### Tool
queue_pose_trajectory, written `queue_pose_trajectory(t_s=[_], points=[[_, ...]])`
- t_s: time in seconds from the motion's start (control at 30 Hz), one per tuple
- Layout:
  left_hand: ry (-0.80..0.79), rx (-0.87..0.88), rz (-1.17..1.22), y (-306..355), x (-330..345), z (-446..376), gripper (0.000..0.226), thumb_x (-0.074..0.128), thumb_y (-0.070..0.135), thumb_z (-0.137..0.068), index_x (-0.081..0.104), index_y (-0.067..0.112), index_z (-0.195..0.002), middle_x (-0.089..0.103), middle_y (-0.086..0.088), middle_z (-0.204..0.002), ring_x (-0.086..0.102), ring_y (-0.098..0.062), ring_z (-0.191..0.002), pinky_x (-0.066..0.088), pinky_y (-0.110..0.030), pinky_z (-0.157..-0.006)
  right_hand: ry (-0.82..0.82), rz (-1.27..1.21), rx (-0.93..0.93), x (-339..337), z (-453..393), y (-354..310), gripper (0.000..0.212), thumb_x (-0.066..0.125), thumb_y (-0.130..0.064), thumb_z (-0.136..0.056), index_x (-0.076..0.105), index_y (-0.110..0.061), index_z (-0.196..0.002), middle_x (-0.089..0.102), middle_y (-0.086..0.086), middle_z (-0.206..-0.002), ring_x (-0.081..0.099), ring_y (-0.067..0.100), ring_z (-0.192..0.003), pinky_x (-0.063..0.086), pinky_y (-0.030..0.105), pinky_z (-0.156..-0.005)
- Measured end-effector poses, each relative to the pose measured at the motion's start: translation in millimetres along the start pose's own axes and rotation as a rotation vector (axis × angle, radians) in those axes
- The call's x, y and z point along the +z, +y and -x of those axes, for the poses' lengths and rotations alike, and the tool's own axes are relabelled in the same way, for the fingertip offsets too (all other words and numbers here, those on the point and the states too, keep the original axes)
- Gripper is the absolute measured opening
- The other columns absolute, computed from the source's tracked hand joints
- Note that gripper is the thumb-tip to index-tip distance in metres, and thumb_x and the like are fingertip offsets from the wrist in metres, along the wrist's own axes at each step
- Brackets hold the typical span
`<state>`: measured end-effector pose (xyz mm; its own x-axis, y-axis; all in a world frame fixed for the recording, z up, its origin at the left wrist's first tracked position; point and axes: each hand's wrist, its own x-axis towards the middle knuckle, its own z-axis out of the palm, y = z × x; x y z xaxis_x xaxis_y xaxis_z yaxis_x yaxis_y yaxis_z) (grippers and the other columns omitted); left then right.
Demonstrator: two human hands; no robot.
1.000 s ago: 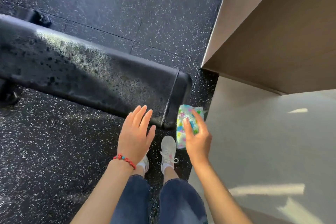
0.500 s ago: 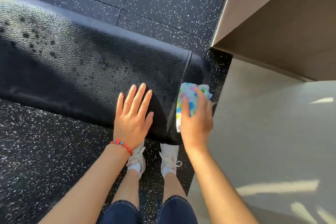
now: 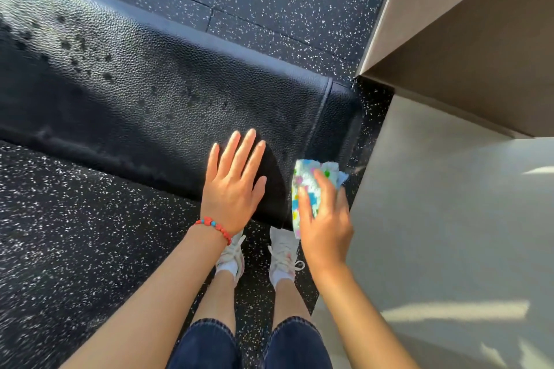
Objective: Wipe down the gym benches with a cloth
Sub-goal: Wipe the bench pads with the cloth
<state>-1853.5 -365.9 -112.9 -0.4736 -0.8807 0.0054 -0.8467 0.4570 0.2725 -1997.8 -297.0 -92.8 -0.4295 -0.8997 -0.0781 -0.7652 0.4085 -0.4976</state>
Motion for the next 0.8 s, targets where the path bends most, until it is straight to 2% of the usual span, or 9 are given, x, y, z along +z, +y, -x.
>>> queue_pose_trajectory(t_s=[0.07, 0.13, 0.2, 0.3, 0.4, 0.5, 0.67, 0.73, 0.8], points=[[0.008, 0.01, -0.019, -1.4, -4.0, -0.3, 0.047, 0.044, 0.024, -0.092, 0.047, 0.005, -0.135, 0.042, -0.015, -0.143, 0.034, -0.032, -0.134, 0.027, -0.053, -0.108, -0.023, -0.058, 0.036, -8.0, 5.2, -3.8, 0.034, 0.047, -0.035, -0.087, 0.045, -0.025, -0.119, 0.061, 0.012, -0.097, 0.064, 0.027, -0.081, 0.055, 0.033, -0.057], [0.023, 0.003, -0.03, -7.2, -9.9, 0.1, 0.047, 0.045, 0.023, -0.091, 0.048, 0.003, -0.133, 0.044, -0.016, -0.142, 0.037, -0.033, -0.132, 0.028, -0.052, -0.107, 0.031, -0.093, 0.012, -13.4, 0.1, -10.6, 0.033, 0.048, -0.035, -0.087, 0.046, -0.026, -0.118, 0.061, 0.01, -0.096, 0.063, 0.024, -0.082, 0.053, 0.029, -0.06], [0.046, -0.018, -0.043, -18.5, -15.9, -0.5, 0.047, 0.045, 0.022, -0.09, 0.049, 0.002, -0.132, 0.045, -0.017, -0.141, 0.037, -0.033, -0.132, 0.027, -0.051, -0.107, 0.074, -0.04, -0.12, -9.1, -8.2, -18.7, 0.031, 0.052, -0.032, -0.088, 0.05, -0.022, -0.117, 0.061, 0.01, -0.09, 0.062, 0.023, -0.077, 0.051, 0.027, -0.06], [0.081, -0.068, -0.071, -44.8, -21.1, 2.9, 0.047, 0.044, 0.024, -0.091, 0.049, 0.001, -0.132, 0.045, -0.019, -0.14, 0.036, -0.034, -0.131, 0.027, -0.052, -0.106, 0.026, 0.069, -0.378, 10.8, -23.0, -24.0, 0.029, 0.052, -0.031, -0.09, 0.053, -0.017, -0.115, 0.058, 0.011, -0.077, 0.057, 0.025, -0.063, 0.051, 0.031, -0.054], [0.104, -0.155, -0.106, -73.2, -20.8, 6.3, 0.048, 0.044, 0.025, -0.091, 0.047, 0.001, -0.133, 0.043, -0.019, -0.141, 0.035, -0.036, -0.131, 0.025, -0.053, -0.106, 0.049, 0.177, -0.509, 22.2, -49.5, -22.5, 0.028, 0.052, -0.031, -0.089, 0.059, -0.015, -0.111, 0.055, 0.011, -0.07, 0.053, 0.025, -0.056, 0.049, 0.032, -0.047], [0.111, -0.199, -0.123, -91.1, -17.2, 8.1, 0.051, 0.043, 0.029, -0.091, 0.043, 0.003, -0.136, 0.039, -0.019, -0.144, 0.031, -0.036, -0.134, 0.021, -0.055, -0.108, 0.151, 0.224, -0.449, 24.0, -97.4, -29.8, 0.03, 0.053, -0.031, -0.083, 0.06, -0.015, -0.107, 0.057, 0.013, -0.071, 0.055, 0.029, -0.057, 0.043, 0.029, -0.045], [0.106, -0.219, -0.106, -96.8, -11.9, 9.1, 0.055, 0.042, 0.033, -0.091, 0.042, 0.005, -0.138, 0.036, -0.017, -0.146, 0.027, -0.034, -0.135, 0.016, -0.055, -0.11, 0.241, 0.185, -0.207, 33.8, -151.8, -51.4, 0.033, 0.052, -0.035, -0.085, 0.065, -0.014, -0.108, 0.062, 0.015, -0.085, 0.063, 0.03, -0.075, 0.048, 0.032, -0.06], [0.11, -0.227, -0.088, -95.8, -12.2, 8.5, 0.055, 0.043, 0.033, -0.091, 0.042, 0.005, -0.138, 0.037, -0.017, -0.147, 0.027, -0.034, -0.136, 0.015, -0.054, -0.11, 0.249, 0.197, -0.265, 34.2, -130.1, -51.3, 0.031, 0.054, -0.032, -0.085, 0.063, -0.014, -0.109, 0.062, 0.015, -0.084, 0.062, 0.031, -0.074, 0.048, 0.032, -0.059], [0.109, -0.227, -0.083, -95.7, -12.7, 7.2, 0.055, 0.042, 0.034, -0.091, 0.042, 0.005, -0.138, 0.037, -0.017, -0.147, 0.027, -0.034, -0.136, 0.016, -0.054, -0.11, 0.173, 0.162, -0.405, 37.2, -89.7, -53.0, 0.029, 0.056, -0.03, -0.085, 0.061, -0.014, -0.109, 0.06, 0.015, -0.08, 0.06, 0.03, -0.068, 0.049, 0.032, -0.055]])
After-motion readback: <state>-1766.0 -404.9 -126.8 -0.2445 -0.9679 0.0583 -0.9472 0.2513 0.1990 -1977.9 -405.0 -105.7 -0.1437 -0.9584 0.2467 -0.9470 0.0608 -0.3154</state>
